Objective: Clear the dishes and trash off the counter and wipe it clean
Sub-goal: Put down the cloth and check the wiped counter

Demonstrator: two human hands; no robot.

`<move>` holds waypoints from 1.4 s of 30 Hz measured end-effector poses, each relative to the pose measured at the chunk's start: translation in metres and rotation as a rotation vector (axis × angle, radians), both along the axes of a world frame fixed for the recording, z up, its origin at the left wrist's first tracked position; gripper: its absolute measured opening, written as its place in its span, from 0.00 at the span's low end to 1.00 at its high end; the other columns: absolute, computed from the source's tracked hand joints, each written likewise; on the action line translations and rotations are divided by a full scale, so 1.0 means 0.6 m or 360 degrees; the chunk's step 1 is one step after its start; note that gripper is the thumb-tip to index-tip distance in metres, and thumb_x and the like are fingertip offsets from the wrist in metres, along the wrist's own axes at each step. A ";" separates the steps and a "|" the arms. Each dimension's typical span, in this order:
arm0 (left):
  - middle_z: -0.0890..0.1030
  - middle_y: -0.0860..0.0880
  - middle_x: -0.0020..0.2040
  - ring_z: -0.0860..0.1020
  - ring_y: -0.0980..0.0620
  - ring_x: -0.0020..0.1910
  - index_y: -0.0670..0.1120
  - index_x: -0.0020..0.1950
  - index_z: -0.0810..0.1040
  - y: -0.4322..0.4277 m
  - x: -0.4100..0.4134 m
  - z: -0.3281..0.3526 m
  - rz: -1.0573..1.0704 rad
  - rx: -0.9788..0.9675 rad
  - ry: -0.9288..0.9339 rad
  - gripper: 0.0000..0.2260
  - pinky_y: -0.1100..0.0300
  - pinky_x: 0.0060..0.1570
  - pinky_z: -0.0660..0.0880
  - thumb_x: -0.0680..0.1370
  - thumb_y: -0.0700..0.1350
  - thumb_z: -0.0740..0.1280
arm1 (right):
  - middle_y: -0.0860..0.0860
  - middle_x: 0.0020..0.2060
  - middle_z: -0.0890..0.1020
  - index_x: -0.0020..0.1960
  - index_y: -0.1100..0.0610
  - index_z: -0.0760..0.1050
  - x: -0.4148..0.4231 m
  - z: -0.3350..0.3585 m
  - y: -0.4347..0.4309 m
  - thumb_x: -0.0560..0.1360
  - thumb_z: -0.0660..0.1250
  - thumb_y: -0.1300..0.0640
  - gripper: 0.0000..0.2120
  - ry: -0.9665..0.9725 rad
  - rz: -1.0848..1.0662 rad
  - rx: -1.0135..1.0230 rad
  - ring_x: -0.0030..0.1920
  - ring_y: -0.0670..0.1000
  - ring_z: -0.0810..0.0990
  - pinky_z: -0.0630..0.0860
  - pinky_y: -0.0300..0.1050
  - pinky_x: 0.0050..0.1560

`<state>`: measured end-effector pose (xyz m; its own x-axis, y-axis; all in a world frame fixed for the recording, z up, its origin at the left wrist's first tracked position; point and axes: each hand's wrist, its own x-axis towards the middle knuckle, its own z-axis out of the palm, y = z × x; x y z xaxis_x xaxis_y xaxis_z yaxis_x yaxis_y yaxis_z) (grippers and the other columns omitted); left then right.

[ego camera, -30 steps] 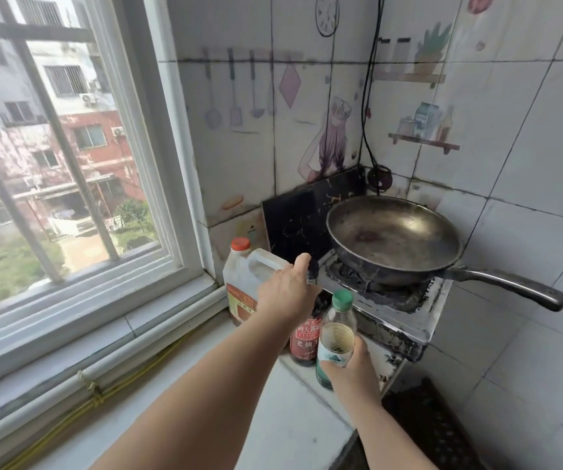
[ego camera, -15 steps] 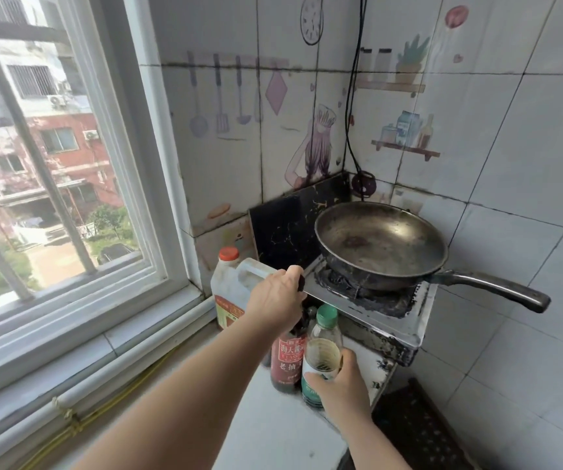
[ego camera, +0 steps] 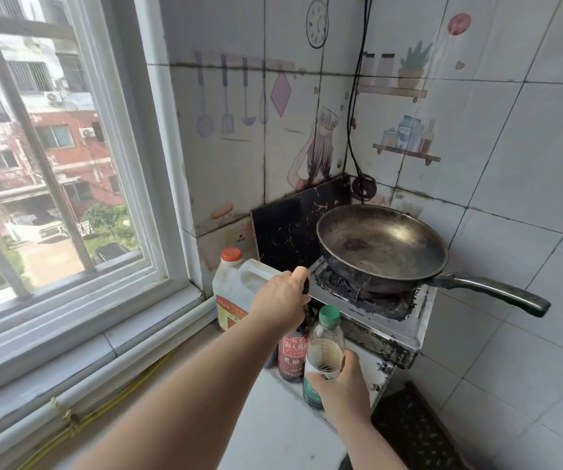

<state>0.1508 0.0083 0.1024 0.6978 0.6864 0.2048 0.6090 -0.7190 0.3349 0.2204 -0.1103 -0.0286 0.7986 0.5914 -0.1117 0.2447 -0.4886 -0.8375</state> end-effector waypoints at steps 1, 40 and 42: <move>0.76 0.45 0.49 0.71 0.49 0.42 0.46 0.57 0.68 0.001 0.000 0.001 0.0002 -0.0012 0.0005 0.08 0.56 0.36 0.66 0.80 0.45 0.61 | 0.49 0.52 0.77 0.59 0.51 0.68 0.000 -0.002 0.001 0.64 0.74 0.51 0.26 -0.0010 0.0001 0.0002 0.50 0.54 0.78 0.73 0.44 0.48; 0.58 0.49 0.77 0.43 0.46 0.78 0.54 0.67 0.71 0.078 -0.034 -0.015 0.0107 -0.0494 -0.0120 0.17 0.44 0.74 0.43 0.82 0.55 0.52 | 0.47 0.57 0.78 0.68 0.50 0.66 -0.005 -0.026 -0.011 0.69 0.73 0.55 0.30 0.0050 0.0111 0.0039 0.56 0.49 0.77 0.73 0.42 0.55; 0.53 0.50 0.78 0.42 0.47 0.78 0.59 0.70 0.68 0.069 -0.033 -0.023 0.0072 -0.0485 -0.0224 0.20 0.41 0.74 0.44 0.79 0.62 0.53 | 0.47 0.56 0.79 0.66 0.50 0.67 -0.003 -0.026 -0.010 0.69 0.73 0.55 0.28 0.0018 0.0107 0.0025 0.55 0.50 0.78 0.73 0.42 0.54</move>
